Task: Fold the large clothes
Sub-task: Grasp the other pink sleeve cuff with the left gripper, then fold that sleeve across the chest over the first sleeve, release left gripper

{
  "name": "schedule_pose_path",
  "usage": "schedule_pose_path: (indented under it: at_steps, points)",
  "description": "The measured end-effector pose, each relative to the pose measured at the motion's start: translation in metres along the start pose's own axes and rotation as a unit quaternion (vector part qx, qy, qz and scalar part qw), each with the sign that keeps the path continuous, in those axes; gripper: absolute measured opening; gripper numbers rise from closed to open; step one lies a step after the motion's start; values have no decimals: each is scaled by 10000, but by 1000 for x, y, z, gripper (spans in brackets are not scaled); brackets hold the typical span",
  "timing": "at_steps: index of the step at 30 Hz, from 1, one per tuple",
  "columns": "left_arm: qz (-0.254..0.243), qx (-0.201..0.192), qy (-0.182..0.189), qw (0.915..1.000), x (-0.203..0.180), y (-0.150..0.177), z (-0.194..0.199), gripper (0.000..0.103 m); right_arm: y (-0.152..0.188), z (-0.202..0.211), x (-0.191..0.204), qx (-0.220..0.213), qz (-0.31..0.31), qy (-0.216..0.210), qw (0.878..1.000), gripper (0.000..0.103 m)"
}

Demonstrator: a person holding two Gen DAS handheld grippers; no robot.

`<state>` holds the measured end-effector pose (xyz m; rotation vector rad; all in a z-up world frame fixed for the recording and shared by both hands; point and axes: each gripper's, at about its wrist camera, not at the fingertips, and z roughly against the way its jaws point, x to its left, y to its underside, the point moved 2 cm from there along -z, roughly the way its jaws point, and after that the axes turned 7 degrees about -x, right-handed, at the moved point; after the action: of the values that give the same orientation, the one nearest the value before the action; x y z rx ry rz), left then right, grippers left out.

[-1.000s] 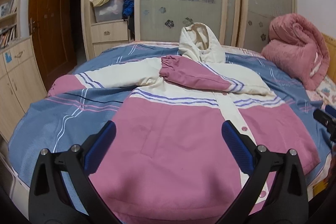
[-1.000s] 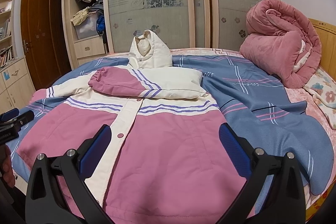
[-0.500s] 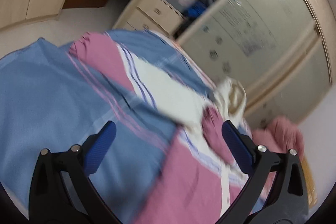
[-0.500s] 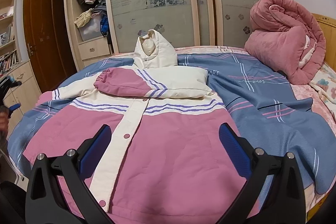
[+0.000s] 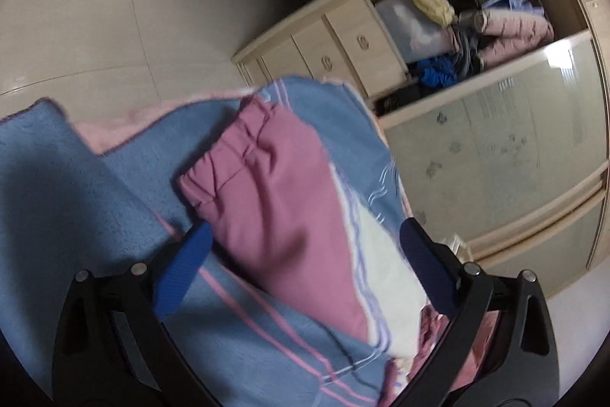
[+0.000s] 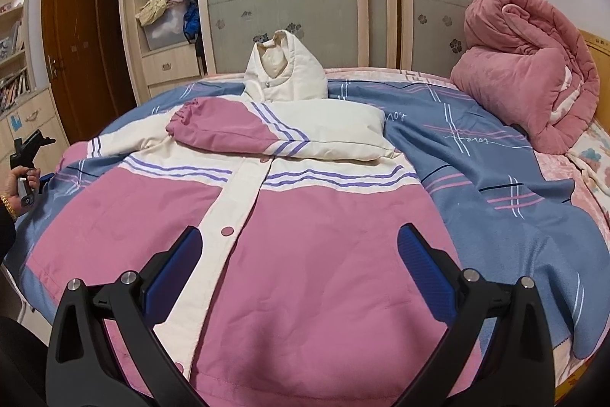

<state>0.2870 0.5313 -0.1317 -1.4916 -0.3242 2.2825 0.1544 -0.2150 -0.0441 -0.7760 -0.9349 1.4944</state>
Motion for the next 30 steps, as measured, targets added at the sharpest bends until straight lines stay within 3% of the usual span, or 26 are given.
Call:
schedule_pose_path:
  at_steps: [3,6,9,13,15,16,17,19,21,22,24,25,28,30]
  points:
    - [-192,295,-176,9992,6,11,-17,98,2,-5,2,72,11,-30,10000,102]
    - [-223,293,-210,9991,10,9,-25,98,3,-7,6,105,14,-92,9999,102]
    - [-223,186,-318,9991,8,3,-31,87,5,-9,10,155,95,-103,9998,102]
    - [-429,81,-539,9976,0,-2,-39,31,7,-12,12,218,149,-102,9996,102]
    - [-770,-69,-685,9947,-17,-5,-39,22,6,-12,11,211,104,-95,9997,102]
    - [-1250,-223,-912,9877,-39,-6,-38,18,6,-12,10,206,73,-104,9997,102]
    - [-1704,-365,-1123,9783,-54,-4,-34,15,5,-11,9,196,45,-120,9997,102]
    - [-2736,-767,-1416,9483,-103,4,-30,14,5,-9,9,178,49,-136,9997,102]
    - [-3704,-1175,-1409,9106,-168,23,-26,13,4,-8,8,180,45,-168,9997,102]
    - [-4150,-1326,-1257,8913,-208,40,-25,13,4,-7,8,173,37,-177,9997,102]
    - [-4663,-1344,-866,8701,-263,73,-25,13,3,-6,7,167,8,-191,9997,102]
    - [-5035,-1246,-609,8528,-300,104,-29,13,2,-5,6,158,-17,-206,9997,102]
    - [-5867,-919,-88,8045,-363,188,-37,14,1,-3,6,135,-58,-233,9996,102]
    - [-6229,-492,359,7799,-386,256,-46,22,1,-2,6,138,-54,-255,9996,102]
